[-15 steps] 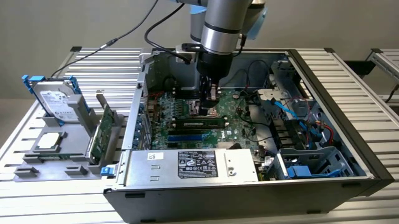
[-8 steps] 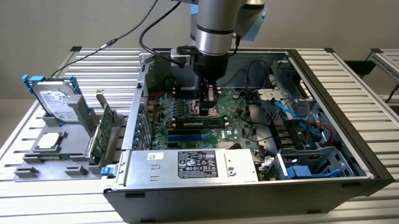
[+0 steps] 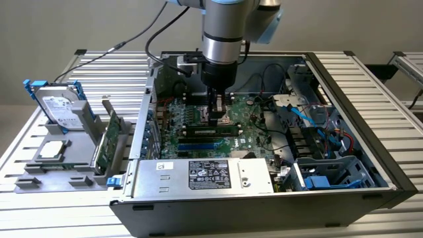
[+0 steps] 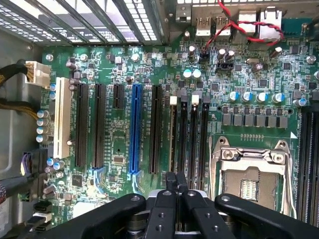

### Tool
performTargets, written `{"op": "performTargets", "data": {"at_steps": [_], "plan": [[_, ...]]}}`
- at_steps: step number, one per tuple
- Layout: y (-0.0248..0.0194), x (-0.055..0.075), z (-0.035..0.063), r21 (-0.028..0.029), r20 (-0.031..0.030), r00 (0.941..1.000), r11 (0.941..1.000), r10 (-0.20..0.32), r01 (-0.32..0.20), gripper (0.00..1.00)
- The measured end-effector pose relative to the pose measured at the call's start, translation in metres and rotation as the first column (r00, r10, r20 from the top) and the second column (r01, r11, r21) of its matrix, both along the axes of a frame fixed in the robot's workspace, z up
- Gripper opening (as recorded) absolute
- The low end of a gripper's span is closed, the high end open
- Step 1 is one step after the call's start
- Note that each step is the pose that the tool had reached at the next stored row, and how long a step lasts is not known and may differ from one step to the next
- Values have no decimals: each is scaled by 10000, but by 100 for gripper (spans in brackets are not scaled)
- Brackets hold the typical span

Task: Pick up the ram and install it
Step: 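Press down the ram until it locks into place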

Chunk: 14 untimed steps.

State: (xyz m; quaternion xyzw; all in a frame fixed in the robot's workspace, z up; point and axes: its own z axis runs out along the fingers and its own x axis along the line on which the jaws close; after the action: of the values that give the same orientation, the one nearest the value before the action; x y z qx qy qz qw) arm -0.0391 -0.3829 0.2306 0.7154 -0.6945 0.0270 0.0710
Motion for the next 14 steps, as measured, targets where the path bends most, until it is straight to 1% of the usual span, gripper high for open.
{"op": "performTargets", "data": {"at_steps": [6,9,14], "plan": [[0,0,-35,-10,0,10000,10000,-1,1,11],[-1,-1,-56,-27,-5,10000,10000,-2,2,11],[6,-1,-89,-33,-3,10000,10000,-2,2,11]]}}
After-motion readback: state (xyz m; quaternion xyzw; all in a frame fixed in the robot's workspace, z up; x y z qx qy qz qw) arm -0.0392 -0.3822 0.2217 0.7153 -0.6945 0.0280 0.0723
